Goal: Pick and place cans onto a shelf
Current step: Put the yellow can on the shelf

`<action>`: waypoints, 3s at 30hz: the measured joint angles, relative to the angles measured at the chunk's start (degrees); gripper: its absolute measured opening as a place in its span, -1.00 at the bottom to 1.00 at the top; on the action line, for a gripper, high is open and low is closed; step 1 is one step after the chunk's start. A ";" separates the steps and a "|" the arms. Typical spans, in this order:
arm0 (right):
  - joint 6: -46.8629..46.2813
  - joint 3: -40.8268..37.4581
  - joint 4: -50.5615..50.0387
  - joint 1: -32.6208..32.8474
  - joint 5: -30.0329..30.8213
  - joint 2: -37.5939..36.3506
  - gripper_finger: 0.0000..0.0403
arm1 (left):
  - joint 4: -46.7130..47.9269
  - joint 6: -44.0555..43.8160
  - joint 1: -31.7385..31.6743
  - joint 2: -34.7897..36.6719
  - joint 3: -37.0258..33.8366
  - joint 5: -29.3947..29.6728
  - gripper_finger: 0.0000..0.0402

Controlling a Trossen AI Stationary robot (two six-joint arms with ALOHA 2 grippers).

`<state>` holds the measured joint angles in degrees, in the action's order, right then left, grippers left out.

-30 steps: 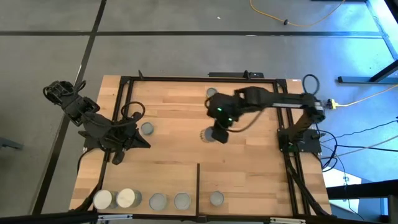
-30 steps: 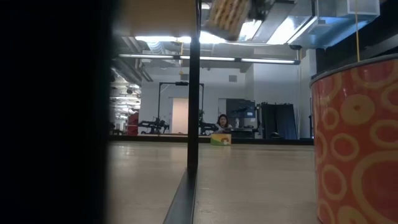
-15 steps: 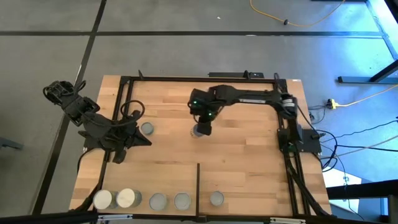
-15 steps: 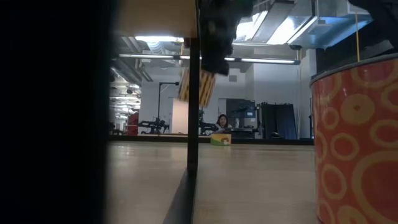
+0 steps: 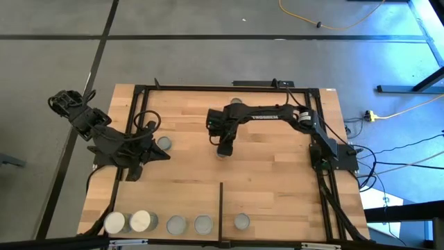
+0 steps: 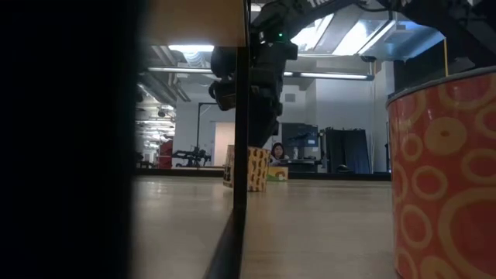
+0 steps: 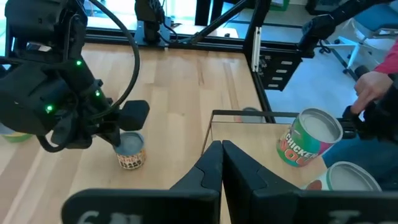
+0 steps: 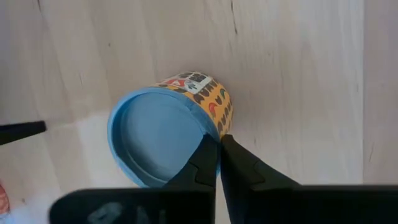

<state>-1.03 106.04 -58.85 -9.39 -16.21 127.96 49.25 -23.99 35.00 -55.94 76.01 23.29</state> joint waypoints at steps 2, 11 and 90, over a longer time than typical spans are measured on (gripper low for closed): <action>0.04 0.00 0.18 0.00 0.05 0.04 -0.88 | 0.00 -0.04 0.00 0.01 0.00 0.09 -1.00; -1.42 1.96 0.05 0.02 0.53 0.02 -0.60 | 0.00 -2.93 0.00 0.02 0.00 0.47 -1.00; 7.45 25.94 -27.04 2.97 2.67 -37.11 -0.71 | -12.40 53.60 -29.00 -47.01 0.04 -16.55 -0.70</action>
<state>6.42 131.98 -85.89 -6.42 -13.54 90.85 36.86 29.61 6.00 -102.95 76.05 6.74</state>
